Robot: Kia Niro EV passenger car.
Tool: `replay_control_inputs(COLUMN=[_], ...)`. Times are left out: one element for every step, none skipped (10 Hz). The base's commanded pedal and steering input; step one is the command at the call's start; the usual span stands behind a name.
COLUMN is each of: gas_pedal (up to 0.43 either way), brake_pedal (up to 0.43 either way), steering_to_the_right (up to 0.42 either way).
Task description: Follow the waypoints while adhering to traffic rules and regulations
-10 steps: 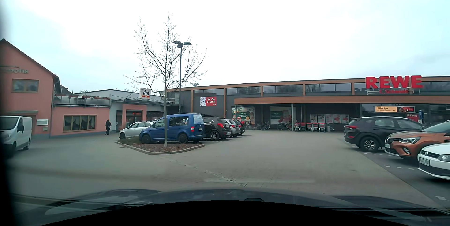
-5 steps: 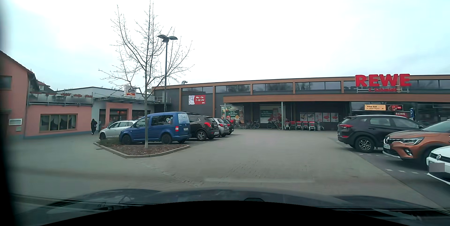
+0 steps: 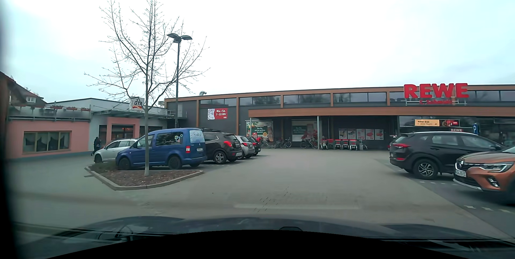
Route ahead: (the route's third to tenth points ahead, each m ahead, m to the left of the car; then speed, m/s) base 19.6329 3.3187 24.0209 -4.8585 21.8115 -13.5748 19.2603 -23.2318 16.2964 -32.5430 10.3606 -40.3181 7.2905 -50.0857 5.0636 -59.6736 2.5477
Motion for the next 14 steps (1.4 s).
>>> replay_control_inputs(gas_pedal=[0.22, 0.22, 0.22, 0.22, 0.22, 0.22, 0.22, 0.22, 0.22, 0.22, 0.22, 0.22, 0.22, 0.22], brake_pedal=[0.0, 0.0, 0.0, 0.0, 0.0, 0.0, 0.0, 0.0, 0.0, 0.0, 0.0, 0.0, 0.0, 0.0], steering_to_the_right=[0.058, 0.065, 0.076, 0.087, 0.102, 0.114, 0.128, 0.137, 0.146, 0.153, 0.158, 0.159, 0.158, 0.158])
